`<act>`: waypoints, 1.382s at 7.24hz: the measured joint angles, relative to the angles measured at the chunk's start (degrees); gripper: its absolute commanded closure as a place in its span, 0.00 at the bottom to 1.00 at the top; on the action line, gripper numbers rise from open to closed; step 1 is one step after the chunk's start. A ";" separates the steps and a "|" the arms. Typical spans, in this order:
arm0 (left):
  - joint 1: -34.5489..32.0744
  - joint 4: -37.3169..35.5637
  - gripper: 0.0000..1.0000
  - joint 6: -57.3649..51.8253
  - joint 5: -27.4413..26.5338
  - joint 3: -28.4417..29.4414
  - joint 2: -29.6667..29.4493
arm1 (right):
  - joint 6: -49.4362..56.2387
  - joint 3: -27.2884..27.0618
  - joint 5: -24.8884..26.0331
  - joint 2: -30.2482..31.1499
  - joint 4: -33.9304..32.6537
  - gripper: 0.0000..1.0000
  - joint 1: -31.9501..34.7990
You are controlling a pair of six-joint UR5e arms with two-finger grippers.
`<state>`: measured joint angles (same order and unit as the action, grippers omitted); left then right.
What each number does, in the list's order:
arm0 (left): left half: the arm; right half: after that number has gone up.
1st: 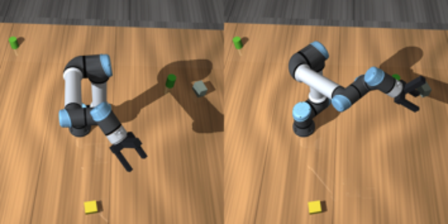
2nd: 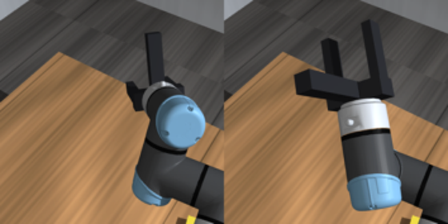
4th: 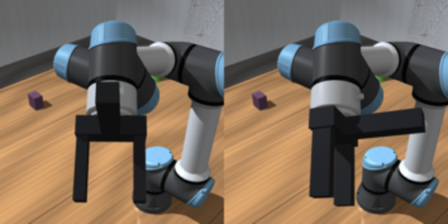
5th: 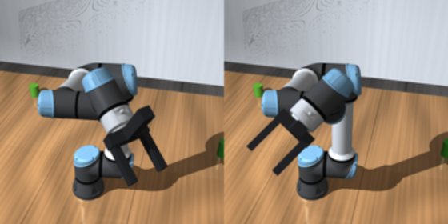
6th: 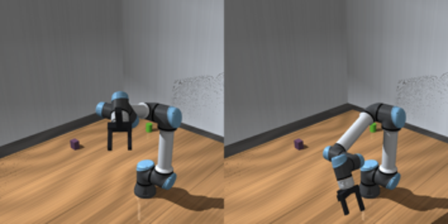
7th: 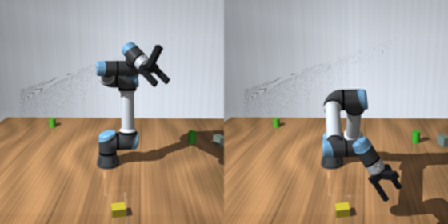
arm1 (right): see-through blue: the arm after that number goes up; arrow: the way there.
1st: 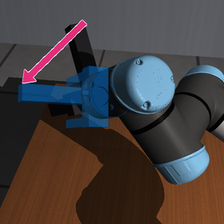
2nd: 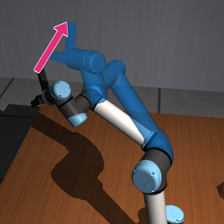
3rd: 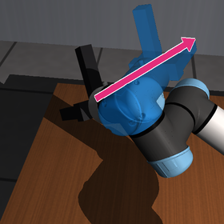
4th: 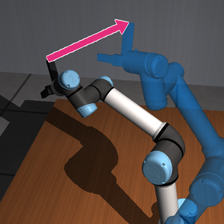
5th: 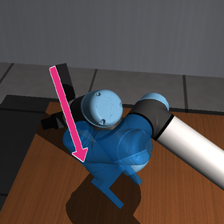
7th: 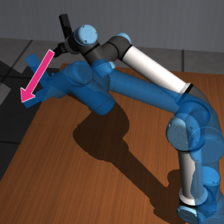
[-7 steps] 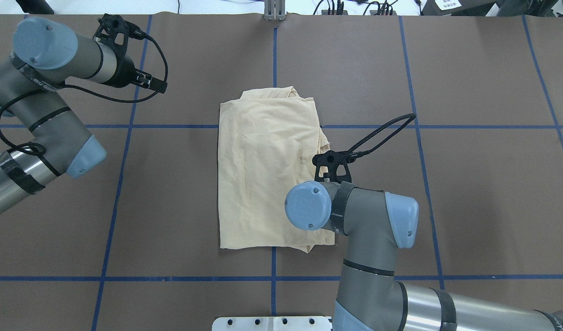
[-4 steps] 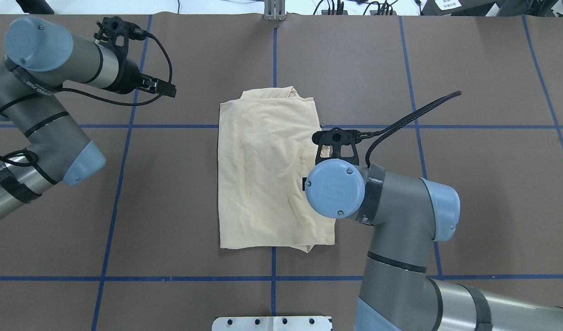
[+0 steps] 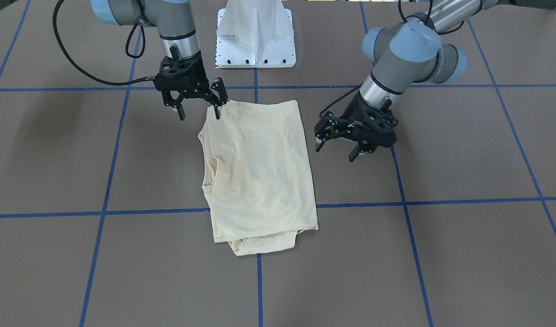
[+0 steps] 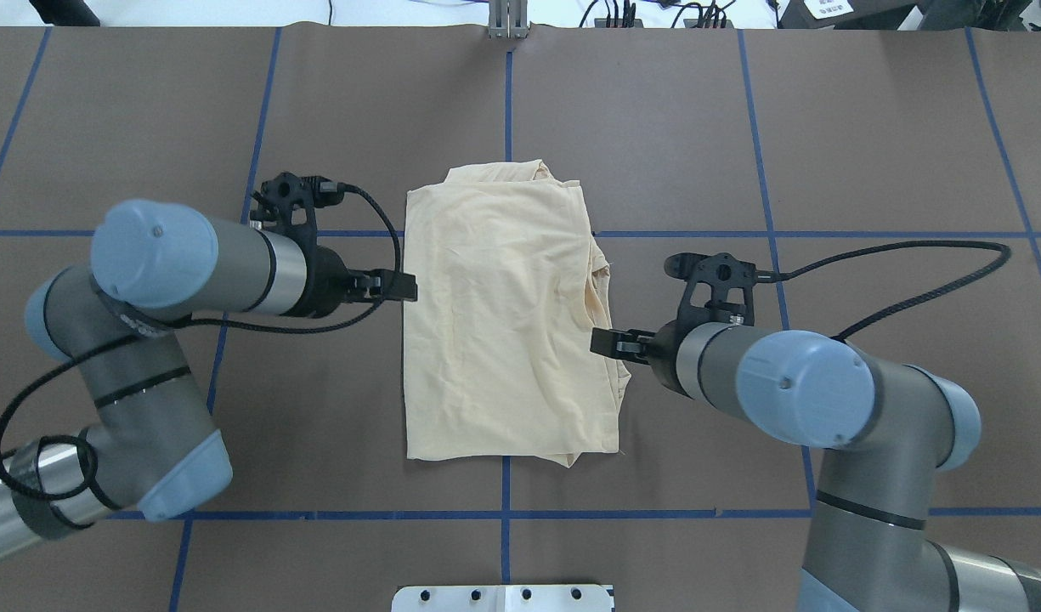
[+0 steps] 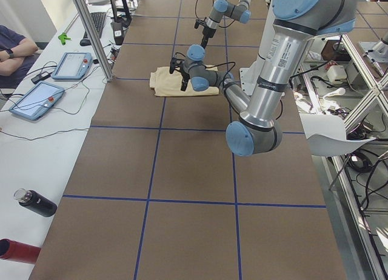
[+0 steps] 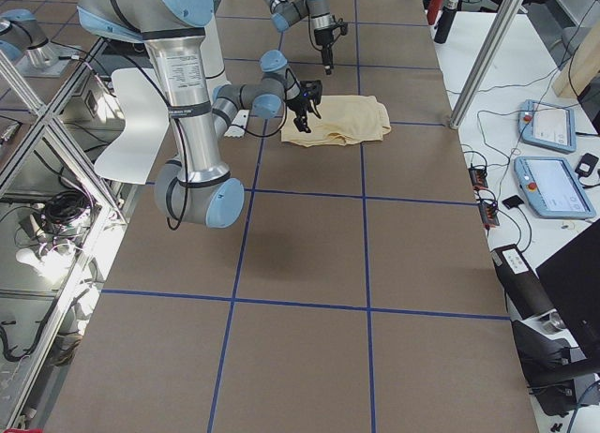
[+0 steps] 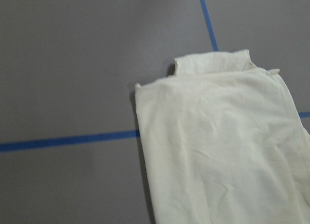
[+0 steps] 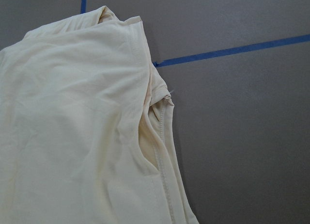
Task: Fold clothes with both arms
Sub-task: 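Move both grippers to the shirt's near corners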
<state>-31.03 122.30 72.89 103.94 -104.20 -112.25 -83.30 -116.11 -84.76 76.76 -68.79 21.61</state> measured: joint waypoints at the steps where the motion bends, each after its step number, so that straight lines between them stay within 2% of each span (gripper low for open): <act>1: 4.25 -0.03 0.06 4.53 -2.83 -1.11 0.51 | -2.20 -0.01 0.13 5.02 8.29 0.00 -0.02; 2: 7.98 -0.15 0.30 9.22 -5.80 -1.39 0.75 | -3.90 -0.01 0.38 8.06 12.78 0.00 -0.02; 3: 10.58 -0.41 0.36 13.16 -8.02 -1.27 1.16 | -4.91 0.09 0.55 9.21 14.53 0.00 -0.05; 5: 13.24 -0.70 0.36 17.88 -9.45 -0.44 2.03 | -5.41 0.22 0.66 9.56 15.19 0.00 -0.07; 10: 15.72 -0.74 0.38 19.19 -9.66 0.13 2.64 | -5.47 0.26 0.76 9.71 15.18 0.00 -0.07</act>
<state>-15.30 121.55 92.08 94.28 -104.07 -109.61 -88.77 -115.84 -84.00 86.47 -53.61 21.53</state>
